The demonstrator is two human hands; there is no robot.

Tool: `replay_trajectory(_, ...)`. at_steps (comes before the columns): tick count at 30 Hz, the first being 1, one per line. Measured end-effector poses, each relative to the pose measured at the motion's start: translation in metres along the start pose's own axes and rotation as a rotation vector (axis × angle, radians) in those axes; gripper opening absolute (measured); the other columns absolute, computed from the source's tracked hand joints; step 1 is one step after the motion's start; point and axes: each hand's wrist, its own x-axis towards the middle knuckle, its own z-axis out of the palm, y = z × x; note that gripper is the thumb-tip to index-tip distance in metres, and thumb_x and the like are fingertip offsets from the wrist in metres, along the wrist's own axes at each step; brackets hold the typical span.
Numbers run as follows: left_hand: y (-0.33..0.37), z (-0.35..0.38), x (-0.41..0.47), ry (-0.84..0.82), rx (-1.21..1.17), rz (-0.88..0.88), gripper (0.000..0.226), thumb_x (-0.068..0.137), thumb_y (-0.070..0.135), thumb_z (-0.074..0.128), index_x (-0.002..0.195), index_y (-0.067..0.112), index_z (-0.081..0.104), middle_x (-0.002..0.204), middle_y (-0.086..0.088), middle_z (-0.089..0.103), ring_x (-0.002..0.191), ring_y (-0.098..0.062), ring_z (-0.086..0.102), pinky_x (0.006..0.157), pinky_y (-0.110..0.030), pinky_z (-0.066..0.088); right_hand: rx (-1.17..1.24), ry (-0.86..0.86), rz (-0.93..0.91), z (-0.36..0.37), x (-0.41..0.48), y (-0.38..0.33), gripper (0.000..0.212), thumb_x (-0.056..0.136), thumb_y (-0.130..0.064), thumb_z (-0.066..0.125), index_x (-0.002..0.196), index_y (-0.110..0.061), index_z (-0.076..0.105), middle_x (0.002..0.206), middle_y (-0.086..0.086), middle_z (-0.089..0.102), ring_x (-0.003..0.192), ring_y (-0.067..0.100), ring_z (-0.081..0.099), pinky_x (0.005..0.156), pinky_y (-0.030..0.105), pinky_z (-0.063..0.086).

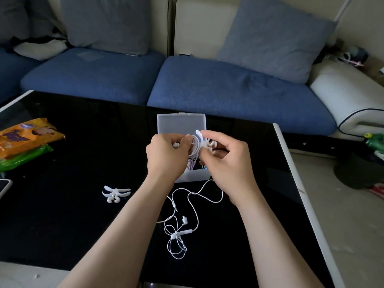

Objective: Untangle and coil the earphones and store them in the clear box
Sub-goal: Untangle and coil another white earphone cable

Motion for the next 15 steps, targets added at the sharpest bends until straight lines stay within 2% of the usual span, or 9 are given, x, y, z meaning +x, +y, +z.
replay_trajectory(5, 0.0004, -0.0017, -0.0019, -0.026, 0.108, 0.031, 0.024, 0.095, 0.035, 0.069, 0.078, 0.025, 0.083, 0.062, 0.008, 0.073, 0.068, -0.019, 0.074, 0.074, -0.041, 0.064, -0.115, 0.02, -0.075, -0.0006, 0.0012, 0.007, 0.038, 0.097, -0.006, 0.065, 0.121, -0.031, 0.078, 0.083, 0.001, 0.077, 0.071, 0.027, 0.076, 0.075, 0.05, 0.064)
replay_trajectory(8, 0.002, -0.0022, -0.0039, -0.025, 0.13, 0.056, 0.027, 0.095, 0.033, 0.068, 0.074, 0.022, 0.081, 0.061, 0.005, 0.072, 0.065, -0.02, 0.073, 0.071, -0.041, 0.063, -0.136, -0.019, -0.059, 0.0013, 0.0003, 0.0092, 0.037, 0.101, -0.012, 0.066, 0.13, -0.033, 0.074, 0.087, 0.0, 0.076, 0.074, 0.026, 0.074, 0.077, 0.05, 0.063)
replay_trajectory(11, 0.0025, -0.0041, -0.0049, -0.027, 0.134, 0.065, 0.031, 0.095, 0.033, 0.068, 0.068, 0.022, 0.078, 0.059, 0.005, 0.071, 0.064, -0.02, 0.073, 0.071, -0.042, 0.063, -0.148, -0.047, -0.023, 0.0007, -0.0002, 0.0071, 0.039, 0.097, -0.016, 0.076, 0.132, -0.031, 0.073, 0.087, -0.002, 0.077, 0.074, 0.019, 0.076, 0.081, 0.043, 0.063)
replay_trajectory(15, 0.0018, -0.0048, -0.0042, -0.052, 0.129, 0.073, 0.029, 0.095, 0.033, 0.07, 0.07, 0.023, 0.08, 0.06, 0.005, 0.072, 0.065, -0.021, 0.074, 0.073, -0.044, 0.063, -0.271, -0.071, -0.029, 0.0019, -0.0026, 0.0022, 0.044, 0.089, -0.02, 0.086, 0.131, -0.027, 0.074, 0.091, -0.007, 0.076, 0.077, 0.008, 0.076, 0.075, 0.014, 0.055)
